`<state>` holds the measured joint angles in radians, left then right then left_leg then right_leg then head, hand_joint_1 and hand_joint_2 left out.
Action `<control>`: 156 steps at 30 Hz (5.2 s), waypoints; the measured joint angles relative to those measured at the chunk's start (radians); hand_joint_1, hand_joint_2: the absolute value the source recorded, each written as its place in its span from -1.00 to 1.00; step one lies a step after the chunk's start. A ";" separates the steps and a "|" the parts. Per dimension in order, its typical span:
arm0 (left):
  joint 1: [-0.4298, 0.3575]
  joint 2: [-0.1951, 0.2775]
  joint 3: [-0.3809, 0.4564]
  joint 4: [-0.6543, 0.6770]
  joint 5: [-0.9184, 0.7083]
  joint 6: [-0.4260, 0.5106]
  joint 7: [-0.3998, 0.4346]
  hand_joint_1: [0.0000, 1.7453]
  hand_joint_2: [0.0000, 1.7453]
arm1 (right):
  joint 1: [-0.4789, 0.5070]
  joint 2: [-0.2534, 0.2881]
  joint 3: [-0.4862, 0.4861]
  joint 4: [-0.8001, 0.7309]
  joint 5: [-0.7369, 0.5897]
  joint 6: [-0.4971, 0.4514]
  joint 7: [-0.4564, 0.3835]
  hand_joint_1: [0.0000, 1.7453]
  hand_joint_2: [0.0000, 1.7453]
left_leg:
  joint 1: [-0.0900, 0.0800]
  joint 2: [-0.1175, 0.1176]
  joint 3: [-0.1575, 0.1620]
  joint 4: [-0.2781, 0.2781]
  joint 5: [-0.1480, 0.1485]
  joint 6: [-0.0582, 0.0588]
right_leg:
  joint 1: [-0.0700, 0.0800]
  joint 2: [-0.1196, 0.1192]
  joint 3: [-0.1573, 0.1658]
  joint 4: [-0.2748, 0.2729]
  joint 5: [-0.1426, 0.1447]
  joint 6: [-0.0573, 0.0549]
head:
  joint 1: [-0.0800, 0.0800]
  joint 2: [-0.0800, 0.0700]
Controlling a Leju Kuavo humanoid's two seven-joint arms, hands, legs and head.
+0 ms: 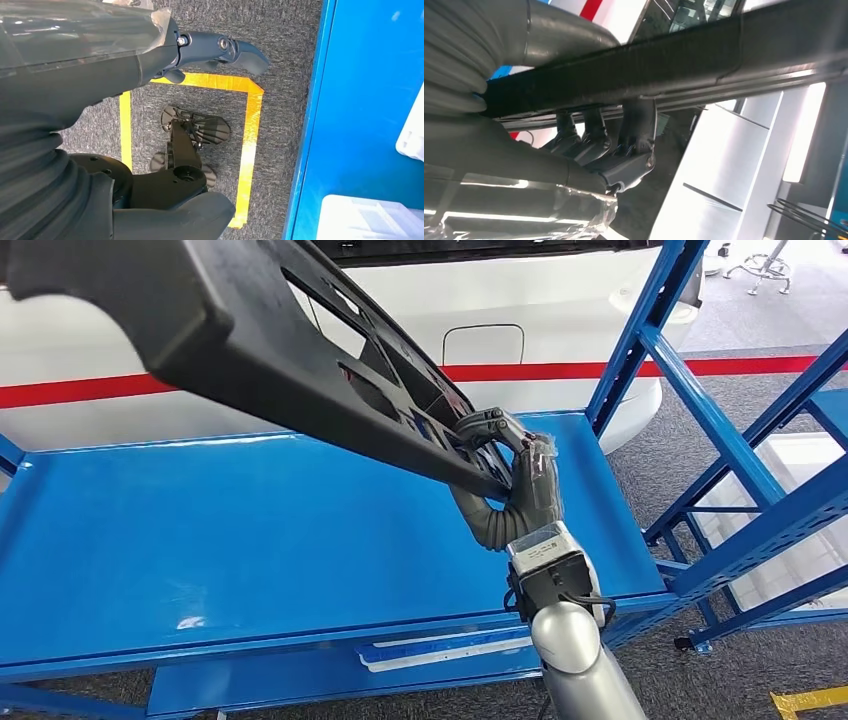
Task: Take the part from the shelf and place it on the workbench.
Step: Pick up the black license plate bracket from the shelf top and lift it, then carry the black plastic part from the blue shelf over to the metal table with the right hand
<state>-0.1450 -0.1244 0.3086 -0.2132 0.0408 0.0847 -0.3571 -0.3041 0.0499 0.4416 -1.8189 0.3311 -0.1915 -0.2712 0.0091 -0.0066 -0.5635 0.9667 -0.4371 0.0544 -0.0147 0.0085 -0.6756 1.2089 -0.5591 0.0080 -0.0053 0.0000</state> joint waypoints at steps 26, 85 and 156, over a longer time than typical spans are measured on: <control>0.016 0.011 0.001 0.000 -0.033 -0.024 0.021 -1.00 1.00 | 0.058 0.040 -0.084 -0.047 -0.003 0.068 0.044 1.00 1.00 | -0.002 0.013 -0.005 0.012 0.000 -0.002 | -0.001 -0.008 -0.040 0.067 -0.011 0.008 | -0.002 0.000; 0.041 0.034 0.117 -0.001 -0.011 -0.008 0.003 -1.00 1.00 | 0.125 0.079 -0.147 -0.025 0.014 0.083 -0.017 1.00 1.00 | -0.004 0.010 0.030 0.014 -0.031 0.001 | 0.005 -0.015 0.013 -0.082 0.031 0.006 | -0.005 0.000; 0.065 0.073 0.218 -0.003 -0.051 -0.014 -0.019 -1.00 1.00 | 0.010 0.043 -0.162 0.170 -0.062 0.051 -0.026 1.00 1.00 | 0.005 0.014 -0.140 0.053 0.103 -0.043 | 0.012 -0.008 0.219 -0.210 -0.003 0.029 | -0.009 0.000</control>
<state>-0.0797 -0.0515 0.5268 -0.2163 -0.0101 0.0702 -0.3764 -0.2940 0.0932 0.2799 -1.6485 0.2692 -0.1403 -0.2973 0.0142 0.0079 -0.7039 1.0198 -0.3336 0.0112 -0.0026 0.0007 -0.4568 0.9992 -0.5621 0.0368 -0.0142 -0.0003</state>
